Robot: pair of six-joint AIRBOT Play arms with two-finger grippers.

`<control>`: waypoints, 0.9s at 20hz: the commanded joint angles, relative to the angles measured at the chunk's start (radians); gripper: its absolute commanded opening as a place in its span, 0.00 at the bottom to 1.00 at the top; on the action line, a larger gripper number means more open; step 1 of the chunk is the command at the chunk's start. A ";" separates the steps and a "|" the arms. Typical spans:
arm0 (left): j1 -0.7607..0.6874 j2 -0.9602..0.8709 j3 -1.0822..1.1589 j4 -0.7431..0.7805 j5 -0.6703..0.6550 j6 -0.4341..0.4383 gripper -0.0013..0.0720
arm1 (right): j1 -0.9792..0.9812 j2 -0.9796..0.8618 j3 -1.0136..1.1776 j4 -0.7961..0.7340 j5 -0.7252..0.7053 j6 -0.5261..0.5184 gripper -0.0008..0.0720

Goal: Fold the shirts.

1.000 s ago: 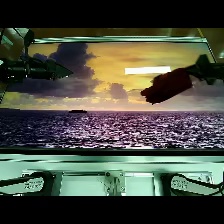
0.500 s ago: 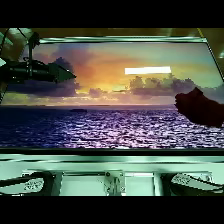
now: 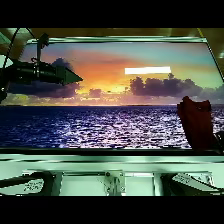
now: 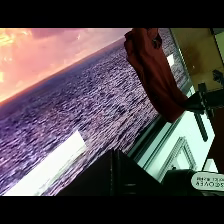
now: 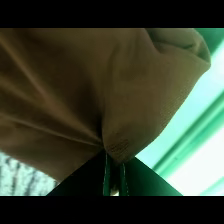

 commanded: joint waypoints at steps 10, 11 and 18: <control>-0.018 0.000 0.000 0.089 0.001 -0.005 0.07 | -0.058 0.085 0.010 -0.195 0.111 -0.070 0.88; -0.026 0.000 0.000 0.192 0.005 -0.051 0.07 | -0.048 0.107 0.074 -0.126 0.108 -0.062 0.86; -0.269 -0.020 0.000 0.988 -0.001 -0.480 0.82 | 0.604 0.264 0.314 0.096 -0.134 -0.109 0.87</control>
